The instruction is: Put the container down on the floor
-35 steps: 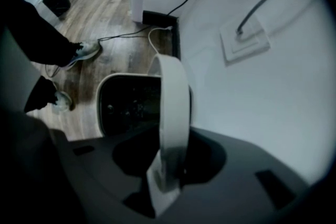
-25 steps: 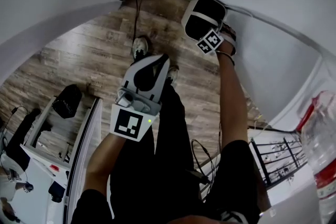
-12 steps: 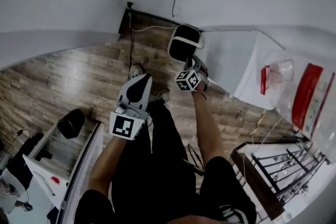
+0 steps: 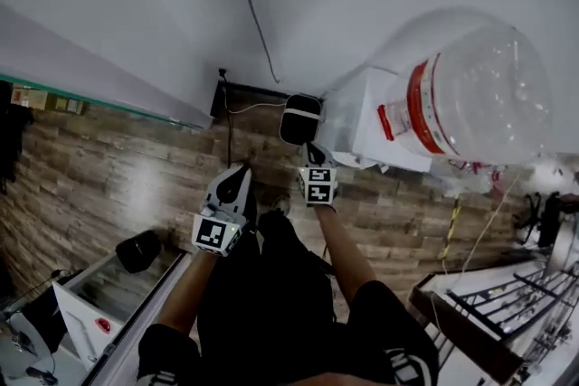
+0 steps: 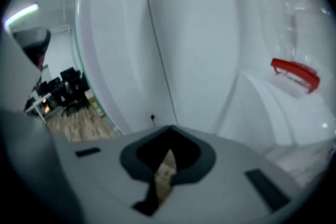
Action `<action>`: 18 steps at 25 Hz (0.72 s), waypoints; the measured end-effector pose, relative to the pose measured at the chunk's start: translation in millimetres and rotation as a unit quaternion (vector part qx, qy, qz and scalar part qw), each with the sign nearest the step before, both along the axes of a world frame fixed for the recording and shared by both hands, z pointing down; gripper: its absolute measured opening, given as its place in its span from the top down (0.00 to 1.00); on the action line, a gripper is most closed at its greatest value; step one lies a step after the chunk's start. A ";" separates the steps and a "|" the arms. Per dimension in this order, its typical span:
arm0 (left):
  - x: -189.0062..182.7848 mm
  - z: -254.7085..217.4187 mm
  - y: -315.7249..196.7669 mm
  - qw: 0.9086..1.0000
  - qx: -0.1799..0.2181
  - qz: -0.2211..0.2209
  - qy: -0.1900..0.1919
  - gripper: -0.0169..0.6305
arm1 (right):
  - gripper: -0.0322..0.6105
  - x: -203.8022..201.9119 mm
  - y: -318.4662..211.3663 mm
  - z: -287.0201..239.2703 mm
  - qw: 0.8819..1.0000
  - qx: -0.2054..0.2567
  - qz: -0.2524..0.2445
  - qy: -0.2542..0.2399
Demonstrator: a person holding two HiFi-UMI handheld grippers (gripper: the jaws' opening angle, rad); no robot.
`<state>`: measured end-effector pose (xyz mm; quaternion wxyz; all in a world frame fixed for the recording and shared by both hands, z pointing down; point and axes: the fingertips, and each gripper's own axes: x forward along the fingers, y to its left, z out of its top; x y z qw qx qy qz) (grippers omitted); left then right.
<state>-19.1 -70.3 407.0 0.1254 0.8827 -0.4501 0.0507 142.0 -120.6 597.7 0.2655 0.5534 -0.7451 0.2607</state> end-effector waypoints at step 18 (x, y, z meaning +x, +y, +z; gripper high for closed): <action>30.6 -104.5 4.4 0.995 0.043 0.084 -0.011 0.93 | 0.90 7.6 86.6 -249.6 0.979 0.142 0.089 -0.114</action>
